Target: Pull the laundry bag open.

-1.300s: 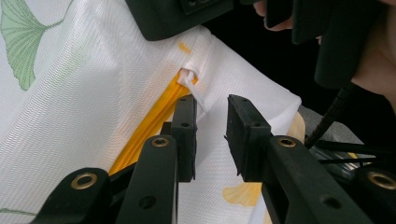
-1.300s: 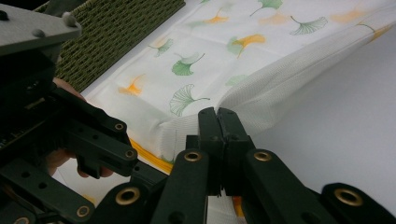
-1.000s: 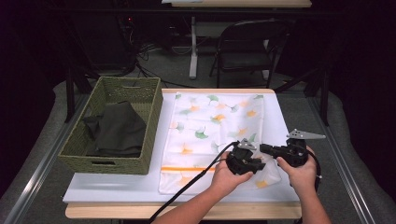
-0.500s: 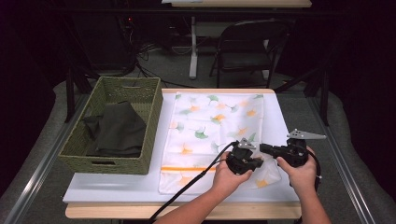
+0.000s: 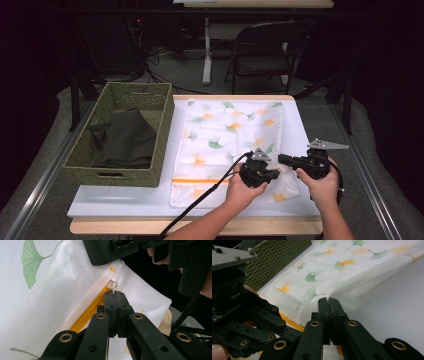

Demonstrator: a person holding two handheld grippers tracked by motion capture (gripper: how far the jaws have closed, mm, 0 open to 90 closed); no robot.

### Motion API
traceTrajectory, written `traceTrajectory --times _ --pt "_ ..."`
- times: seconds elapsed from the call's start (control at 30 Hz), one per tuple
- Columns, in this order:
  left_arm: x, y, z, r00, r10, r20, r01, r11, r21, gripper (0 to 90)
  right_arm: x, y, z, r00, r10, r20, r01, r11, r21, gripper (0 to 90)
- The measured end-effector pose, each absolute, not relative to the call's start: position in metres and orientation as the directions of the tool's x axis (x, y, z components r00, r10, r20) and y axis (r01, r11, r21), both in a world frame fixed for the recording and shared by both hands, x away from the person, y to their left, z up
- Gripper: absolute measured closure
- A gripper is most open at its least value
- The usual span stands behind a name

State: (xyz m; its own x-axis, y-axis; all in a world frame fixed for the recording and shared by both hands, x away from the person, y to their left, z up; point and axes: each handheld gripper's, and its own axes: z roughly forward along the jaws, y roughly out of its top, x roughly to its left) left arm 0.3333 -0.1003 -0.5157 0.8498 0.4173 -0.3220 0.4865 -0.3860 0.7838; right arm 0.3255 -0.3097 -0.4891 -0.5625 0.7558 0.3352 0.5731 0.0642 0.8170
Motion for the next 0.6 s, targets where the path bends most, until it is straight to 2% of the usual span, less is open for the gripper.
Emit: traceTrajectory --times 0.07,0.1,0.17,0.37,0.6 --pt "0.3335 -0.1001 -0.5157 0.850 0.415 -0.323 0.486 -0.386 0.784 89.9 0.3254 -0.3096 -0.4890 -0.561 0.757 0.334 0.572 0.063 0.818 86.5" --pt "0.3337 -0.0995 -0.5154 0.849 0.415 -0.327 0.489 -0.384 0.783 89.9 0.3252 -0.3102 -0.4884 -0.552 0.767 0.327 0.567 0.058 0.822 80.4" --pt "0.3340 -0.0992 -0.5154 0.850 0.414 -0.327 0.489 -0.385 0.783 89.9 0.3249 -0.3106 -0.4880 -0.548 0.772 0.323 0.566 0.057 0.823 79.1" --pt "0.3380 -0.0980 -0.5198 0.847 0.417 -0.330 0.497 -0.397 0.772 89.9 0.3237 -0.3113 -0.4882 -0.532 0.786 0.315 0.582 0.069 0.811 67.8" --pt "0.3409 -0.0957 -0.5244 0.835 0.425 -0.349 0.518 -0.394 0.760 89.9 0.3228 -0.3122 -0.4914 -0.519 0.799 0.303 0.598 0.085 0.797 62.2"
